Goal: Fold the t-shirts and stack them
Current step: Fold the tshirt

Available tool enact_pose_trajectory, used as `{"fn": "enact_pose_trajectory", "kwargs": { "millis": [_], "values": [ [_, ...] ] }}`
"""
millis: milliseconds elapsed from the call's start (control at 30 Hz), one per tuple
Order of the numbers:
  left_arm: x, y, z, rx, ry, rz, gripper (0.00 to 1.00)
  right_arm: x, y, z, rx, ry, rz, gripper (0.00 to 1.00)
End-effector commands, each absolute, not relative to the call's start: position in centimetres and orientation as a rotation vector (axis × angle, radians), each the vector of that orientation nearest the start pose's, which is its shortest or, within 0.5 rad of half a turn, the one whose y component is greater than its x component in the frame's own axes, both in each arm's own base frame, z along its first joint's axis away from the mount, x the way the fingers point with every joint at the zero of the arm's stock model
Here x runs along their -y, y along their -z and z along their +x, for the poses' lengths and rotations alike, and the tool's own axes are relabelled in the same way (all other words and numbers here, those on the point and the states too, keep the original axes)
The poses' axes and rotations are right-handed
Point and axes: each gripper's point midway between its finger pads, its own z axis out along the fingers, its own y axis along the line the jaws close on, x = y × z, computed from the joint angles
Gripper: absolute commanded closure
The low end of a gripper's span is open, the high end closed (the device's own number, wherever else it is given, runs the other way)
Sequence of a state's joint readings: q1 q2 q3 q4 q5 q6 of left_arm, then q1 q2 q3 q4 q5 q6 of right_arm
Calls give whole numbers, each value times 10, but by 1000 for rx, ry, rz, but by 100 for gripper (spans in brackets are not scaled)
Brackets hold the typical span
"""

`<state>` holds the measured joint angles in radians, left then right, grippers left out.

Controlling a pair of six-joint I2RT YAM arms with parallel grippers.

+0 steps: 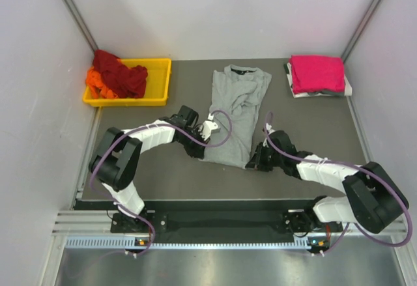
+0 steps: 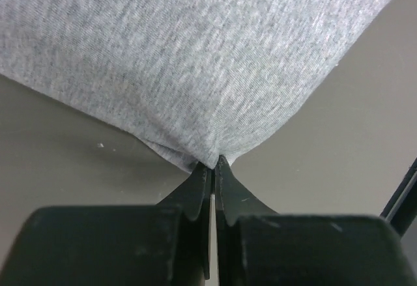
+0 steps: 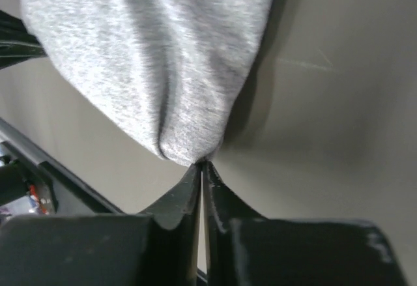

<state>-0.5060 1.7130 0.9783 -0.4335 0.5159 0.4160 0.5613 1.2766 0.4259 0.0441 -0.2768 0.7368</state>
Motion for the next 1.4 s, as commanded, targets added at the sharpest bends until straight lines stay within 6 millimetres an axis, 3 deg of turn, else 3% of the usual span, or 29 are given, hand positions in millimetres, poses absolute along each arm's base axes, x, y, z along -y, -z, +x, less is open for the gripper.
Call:
{"fn": "enact_pose_trajectory", "kwargs": {
  "millis": [0, 133, 367, 467, 533, 600, 633, 733, 967, 1033, 1067, 1133, 1367],
  "values": [
    [229, -29, 263, -2311, 728, 1333, 100, -217, -35, 212, -2535, -864, 84, 100],
    [208, -27, 251, -2355, 637, 1382, 100, -192, -22, 191, -2618, -798, 146, 100],
    [183, -21, 205, -2395, 670, 1508, 100, -189, -25, 165, -2609, -895, 202, 100],
    [185, -19, 199, -2376, 699, 1526, 100, -196, -35, 164, -2559, -970, 171, 100],
    [191, -21, 212, -2347, 669, 1489, 100, -209, -49, 170, -2489, -1030, 108, 66],
    [192, -20, 219, -2361, 644, 1465, 100, -219, -55, 174, -2451, -1052, 67, 49],
    [195, -23, 225, -2351, 639, 1459, 100, -224, -60, 179, -2419, -1067, 52, 48],
    [197, -21, 228, -2365, 643, 1448, 100, -232, -47, 183, -2452, -1060, 47, 48],
    [201, -22, 229, -2373, 668, 1438, 100, -261, -48, 191, -2419, -1175, 22, 56],
    [200, -21, 229, -2375, 662, 1437, 100, -263, -48, 192, -2409, -1198, 32, 69],
    [199, -20, 228, -2380, 658, 1438, 100, -262, -46, 192, -2416, -1187, 42, 87],
    [196, -19, 228, -2381, 640, 1449, 100, -258, -41, 190, -2432, -1167, 61, 100],
    [181, -14, 216, -2390, 598, 1543, 100, -226, -21, 168, -2543, -1046, 152, 100]
  ]
}}
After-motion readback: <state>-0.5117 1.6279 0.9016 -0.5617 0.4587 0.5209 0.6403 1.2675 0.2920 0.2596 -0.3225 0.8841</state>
